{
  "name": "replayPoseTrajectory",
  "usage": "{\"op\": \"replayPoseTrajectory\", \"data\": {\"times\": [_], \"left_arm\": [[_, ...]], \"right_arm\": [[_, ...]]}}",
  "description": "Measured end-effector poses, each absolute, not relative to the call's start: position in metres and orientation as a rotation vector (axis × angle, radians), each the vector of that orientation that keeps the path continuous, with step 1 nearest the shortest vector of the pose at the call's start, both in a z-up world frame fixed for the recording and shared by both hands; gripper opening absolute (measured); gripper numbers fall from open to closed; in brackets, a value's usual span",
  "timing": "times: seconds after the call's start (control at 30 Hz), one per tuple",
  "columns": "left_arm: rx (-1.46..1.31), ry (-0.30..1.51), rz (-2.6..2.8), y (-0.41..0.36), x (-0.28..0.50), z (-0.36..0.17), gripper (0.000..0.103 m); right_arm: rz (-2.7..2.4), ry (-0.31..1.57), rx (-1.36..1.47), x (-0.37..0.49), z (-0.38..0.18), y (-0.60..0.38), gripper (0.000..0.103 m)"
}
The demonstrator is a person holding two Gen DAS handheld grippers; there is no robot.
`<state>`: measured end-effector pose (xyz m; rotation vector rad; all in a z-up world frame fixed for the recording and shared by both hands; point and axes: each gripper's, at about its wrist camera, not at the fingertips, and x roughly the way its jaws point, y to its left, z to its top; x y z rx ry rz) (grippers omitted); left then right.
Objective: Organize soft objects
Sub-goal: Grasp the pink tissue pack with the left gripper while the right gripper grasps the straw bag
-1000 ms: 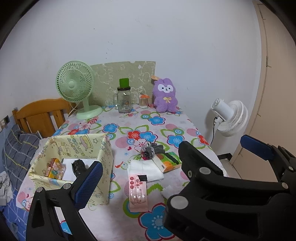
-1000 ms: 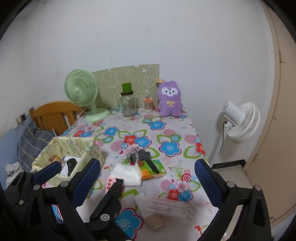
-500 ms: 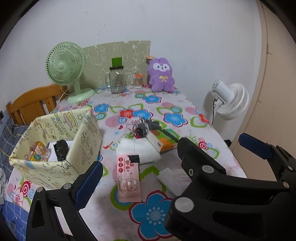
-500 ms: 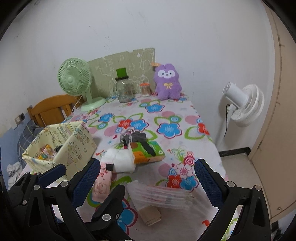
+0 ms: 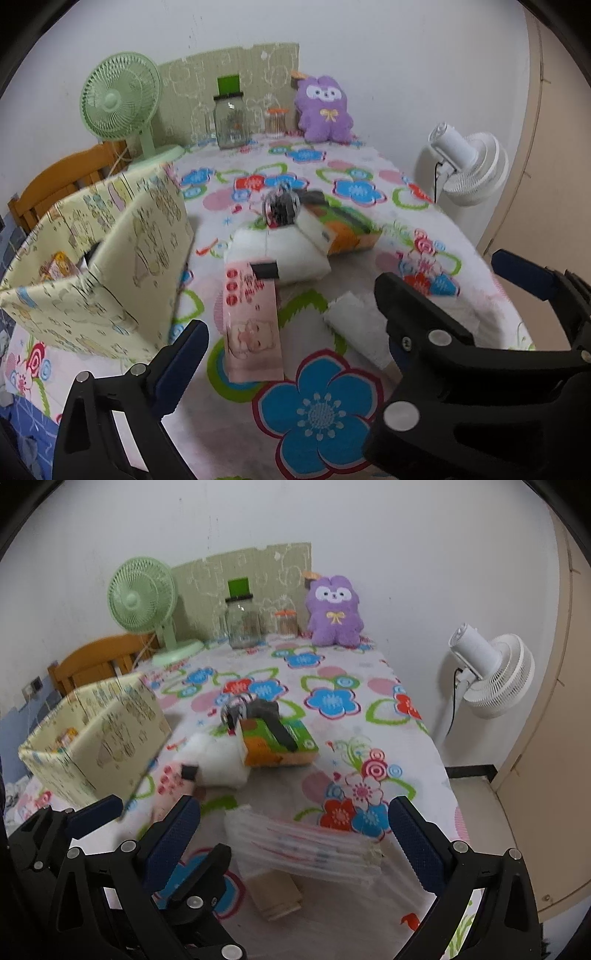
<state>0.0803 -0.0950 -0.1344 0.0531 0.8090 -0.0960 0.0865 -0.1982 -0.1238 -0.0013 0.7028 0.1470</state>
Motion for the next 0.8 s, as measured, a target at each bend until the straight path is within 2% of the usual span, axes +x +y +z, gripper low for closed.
{"op": "replayPoseTrajectory", "data": {"times": [0.37, 0.67, 0.8], "left_arm": [[0.088, 0.873, -0.094, -0.099, 0.090, -0.157, 0.098], [0.101, 0.884, -0.055, -0.095, 0.104, -0.160, 0.097], [0.114, 0.893, -0.044, -0.095, 0.111, -0.160, 0.098]], "right_arm": [[0.135, 0.784, -0.016, 0.097, -0.149, -0.202, 0.100], [0.139, 0.834, 0.012, 0.118, -0.160, -0.205, 0.086], [0.137, 0.853, 0.035, 0.127, -0.163, -0.207, 0.073]]}}
